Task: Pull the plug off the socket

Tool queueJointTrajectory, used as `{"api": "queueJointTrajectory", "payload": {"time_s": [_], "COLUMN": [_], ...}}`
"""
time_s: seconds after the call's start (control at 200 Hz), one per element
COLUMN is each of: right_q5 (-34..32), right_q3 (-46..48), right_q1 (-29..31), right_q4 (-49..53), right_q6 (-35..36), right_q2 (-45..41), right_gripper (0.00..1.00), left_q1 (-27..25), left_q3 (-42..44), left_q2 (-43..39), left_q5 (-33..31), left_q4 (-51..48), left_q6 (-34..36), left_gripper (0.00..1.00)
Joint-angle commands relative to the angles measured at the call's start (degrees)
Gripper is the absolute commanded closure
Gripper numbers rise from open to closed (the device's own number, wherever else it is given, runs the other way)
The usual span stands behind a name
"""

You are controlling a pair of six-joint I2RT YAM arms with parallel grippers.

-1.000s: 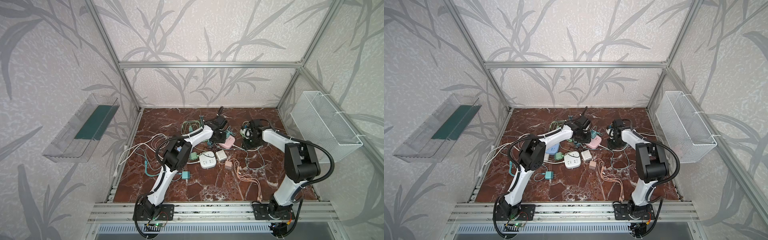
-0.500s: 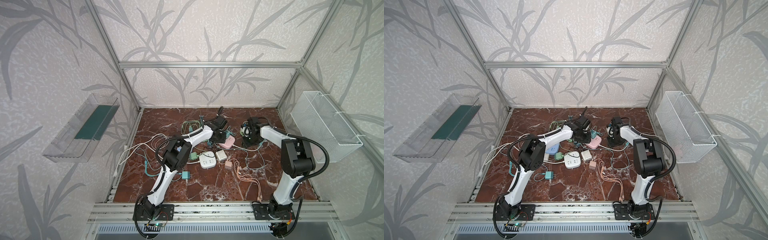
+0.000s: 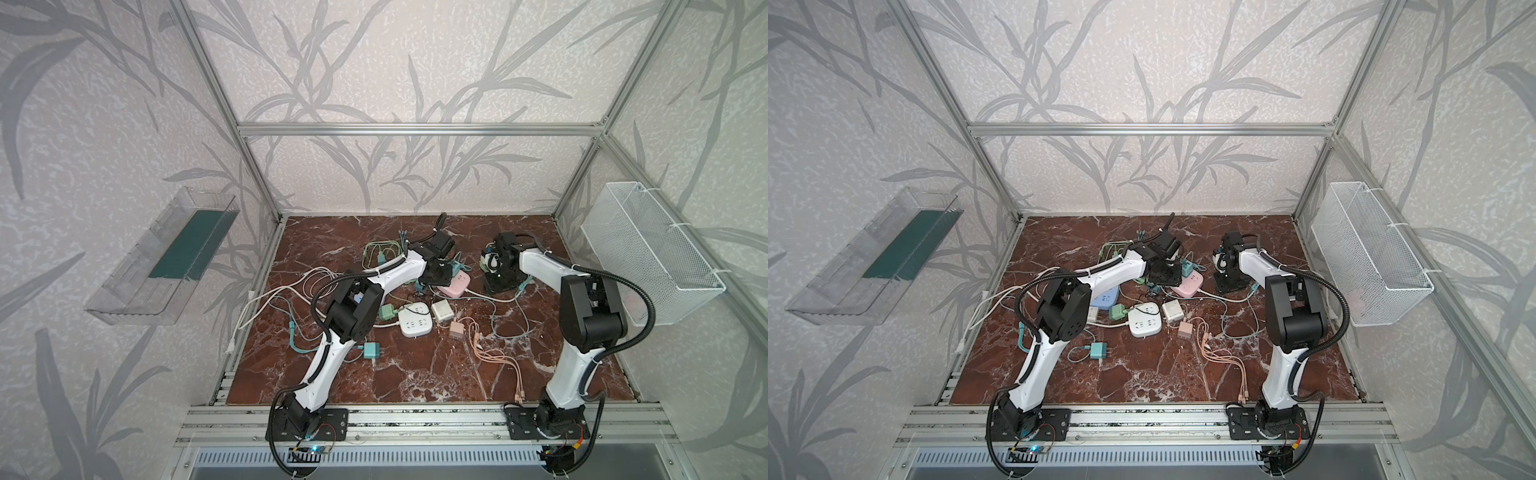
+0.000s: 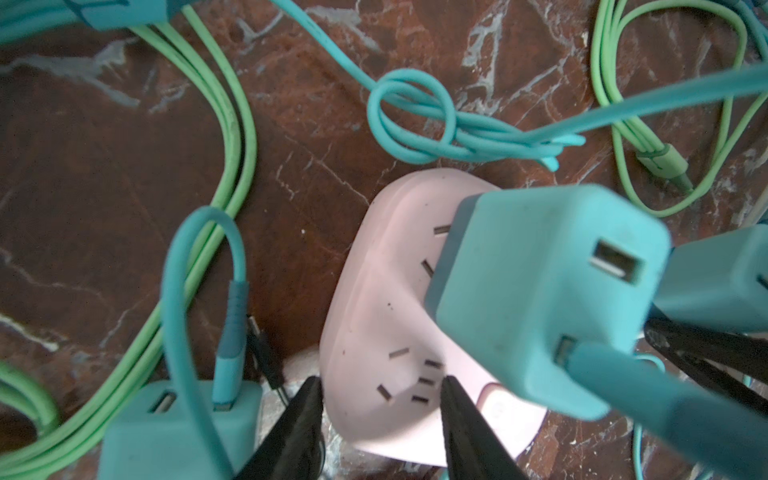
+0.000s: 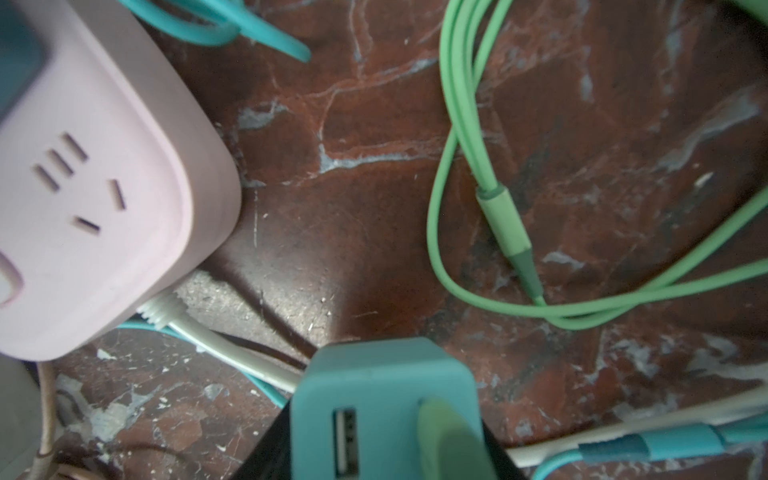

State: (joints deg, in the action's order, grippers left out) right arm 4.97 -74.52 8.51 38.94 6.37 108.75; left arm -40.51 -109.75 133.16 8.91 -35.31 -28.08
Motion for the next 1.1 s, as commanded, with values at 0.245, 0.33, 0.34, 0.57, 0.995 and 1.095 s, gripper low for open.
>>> {"api": "queueJointTrajectory", "payload": {"time_s": [0.245, 0.33, 0.34, 0.57, 0.995, 1.095], "right_q5": [1.78, 1.97, 1.99, 3.9, 10.55, 11.81], "right_q3": [-1.6, -1.69, -1.62, 2.83, 14.31, 13.82], "right_q1": [-0.16, -0.16, -0.14, 0.0, 6.32, 6.77], "right_q4": [0.71, 0.43, 0.43, -5.76, -28.9, -31.72], "right_q6": [-1.42, -1.62, -1.69, -0.78, 8.98, 9.28], "right_q2": [0.02, -0.63, -0.71, -5.37, -12.91, -11.56], "right_gripper": [0.35, 0.34, 0.33, 0.33, 0.34, 0.34], "left_q1": [-0.27, -0.27, -0.27, -0.27, 0.36, 0.64], "left_q3": [2.77, 2.77, 2.74, 4.2, 7.65, 8.77], "left_q2": [0.45, 0.2, 0.17, -0.7, -2.12, -2.69], "left_q5": [-1.6, -1.62, -1.66, -1.9, 1.25, 1.72], "left_q4": [-4.43, -4.47, -4.45, -3.59, 0.04, 0.94], "left_q6": [0.1, 0.04, 0.04, -0.66, -2.93, -3.5], "left_gripper": [0.53, 0.53, 0.53, 0.53, 0.53, 0.54]}}
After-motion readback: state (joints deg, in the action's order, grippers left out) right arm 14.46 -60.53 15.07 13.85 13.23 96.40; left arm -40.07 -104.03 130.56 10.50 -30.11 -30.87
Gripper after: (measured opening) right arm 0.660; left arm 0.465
